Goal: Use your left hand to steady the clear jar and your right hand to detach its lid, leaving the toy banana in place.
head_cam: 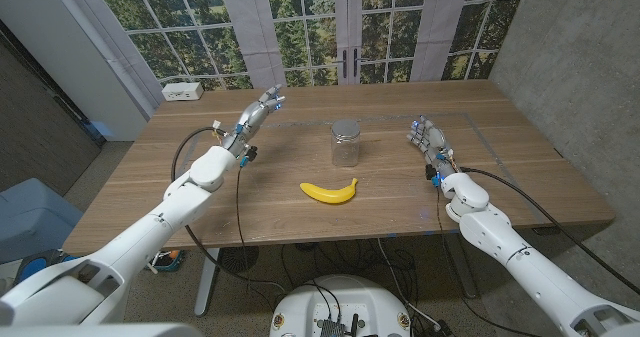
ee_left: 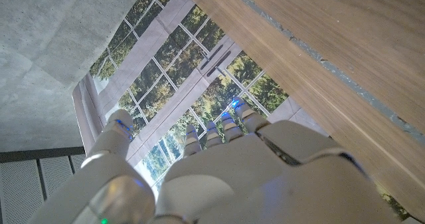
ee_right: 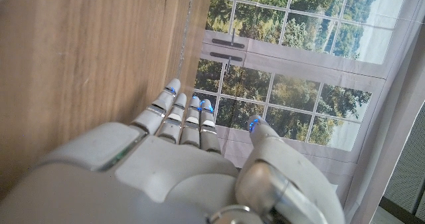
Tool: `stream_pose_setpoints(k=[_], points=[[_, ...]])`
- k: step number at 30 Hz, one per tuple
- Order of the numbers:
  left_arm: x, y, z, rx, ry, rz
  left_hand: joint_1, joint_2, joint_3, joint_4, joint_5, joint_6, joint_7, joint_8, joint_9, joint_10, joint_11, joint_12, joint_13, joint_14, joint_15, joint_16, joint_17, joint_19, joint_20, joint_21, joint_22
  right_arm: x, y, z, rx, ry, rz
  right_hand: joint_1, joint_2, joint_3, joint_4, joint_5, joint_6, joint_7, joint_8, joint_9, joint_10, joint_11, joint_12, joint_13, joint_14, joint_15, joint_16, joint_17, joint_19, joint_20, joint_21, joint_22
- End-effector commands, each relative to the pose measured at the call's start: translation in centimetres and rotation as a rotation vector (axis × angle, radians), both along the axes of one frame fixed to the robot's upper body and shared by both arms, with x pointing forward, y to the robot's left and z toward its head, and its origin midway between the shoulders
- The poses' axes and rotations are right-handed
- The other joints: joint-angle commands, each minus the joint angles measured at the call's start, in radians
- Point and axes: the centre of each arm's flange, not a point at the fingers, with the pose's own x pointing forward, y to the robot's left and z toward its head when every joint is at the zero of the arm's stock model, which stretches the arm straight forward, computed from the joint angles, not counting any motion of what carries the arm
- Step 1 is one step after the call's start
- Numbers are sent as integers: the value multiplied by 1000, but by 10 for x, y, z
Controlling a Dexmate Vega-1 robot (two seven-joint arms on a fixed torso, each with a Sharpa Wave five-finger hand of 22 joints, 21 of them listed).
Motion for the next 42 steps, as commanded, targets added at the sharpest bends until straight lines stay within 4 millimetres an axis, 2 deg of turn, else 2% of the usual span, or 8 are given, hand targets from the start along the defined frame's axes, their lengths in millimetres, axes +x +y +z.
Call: stream_pose_setpoints(k=[1, 8, 19, 33, 35, 39, 41, 42], points=[[2, -1, 12, 148, -12, 0, 9, -15, 2, -7, -3, -17, 0, -4, 3, -19, -1, -3, 6, -16, 5, -3, 4, 0, 16, -6, 1, -6, 2, -2, 11, -6, -27, 0, -1, 3, -4, -2, 10, -1, 6, 4, 7, 4, 4, -1, 10, 3, 5, 3, 12, -2, -4, 6], [1, -5, 18, 230, -19, 13, 22, -23, 2, -10, -3, -27, -1, -4, 4, -28, -1, -3, 7, -24, 13, -3, 5, 5, 25, -5, 2, -10, 2, -4, 20, -9, -37, 0, -1, 3, -7, -2, 12, 1, 6, 5, 10, 5, 5, -1, 8, 4, 5, 3, 14, -1, -5, 6], [0, -14, 26, 360, -17, 19, 54, -43, 2, -12, 0, -28, -43, 5, 6, -52, 4, -4, 8, -44, 33, -3, 6, 1, 38, -8, 2, -15, 1, -7, 33, -14, -49, -2, -1, 3, -12, -3, 17, 3, 7, 5, 15, 7, 6, -1, 8, 4, 6, 4, 14, -2, -7, 7], [4, -21, 29, 453, -14, -10, 87, -70, -5, -11, 13, -39, -52, 4, 8, -59, 7, 1, 9, -53, 47, -1, 7, -14, 47, -14, 2, -19, 6, -7, 37, -17, -63, -6, 0, 3, -16, -3, 19, 2, 5, 6, 17, 9, 7, -1, 7, 5, 6, 5, 16, 0, -9, 7], [4, -23, 30, 467, -13, -19, 110, -90, -12, -10, 20, -69, -39, -1, 9, -61, 6, 3, 9, -58, 49, 1, 7, -41, 55, -22, 2, -20, 7, -7, 35, -18, -67, -7, 0, 3, -17, -3, 19, 3, 5, 6, 17, 7, 7, -1, 7, 7, 6, 5, 16, 0, -10, 7], [6, -27, 30, 506, -8, -42, 124, -102, -17, -9, 24, -78, -27, -1, 10, -66, 12, 4, 10, -65, 52, 0, 7, -56, 59, -24, 2, -22, 8, -8, 37, -17, -76, -8, 0, 3, -19, -4, 20, 3, 5, 6, 18, 8, 7, -1, 7, 7, 7, 5, 16, 0, -11, 7], [7, -29, 30, 530, -2, -49, 139, -117, -25, -8, 29, -96, 1, -3, 10, -71, 14, 5, 10, -75, 58, 0, 8, -65, 62, -23, 2, -24, 9, -8, 32, -19, -80, -8, 0, 3, -19, -4, 20, 3, 5, 6, 18, 9, 7, -1, 7, 6, 7, 5, 16, 0, -11, 7], [8, -30, 30, 542, 1, -52, 152, -127, -32, -7, 34, -107, 31, -2, 10, -73, 17, 5, 11, -78, 58, 1, 8, -67, 63, -20, 2, -25, 9, -8, 35, -18, -83, -9, 0, 3, -19, -4, 20, 3, 5, 6, 18, 10, 7, -1, 7, 5, 7, 5, 16, 0, -12, 7]])
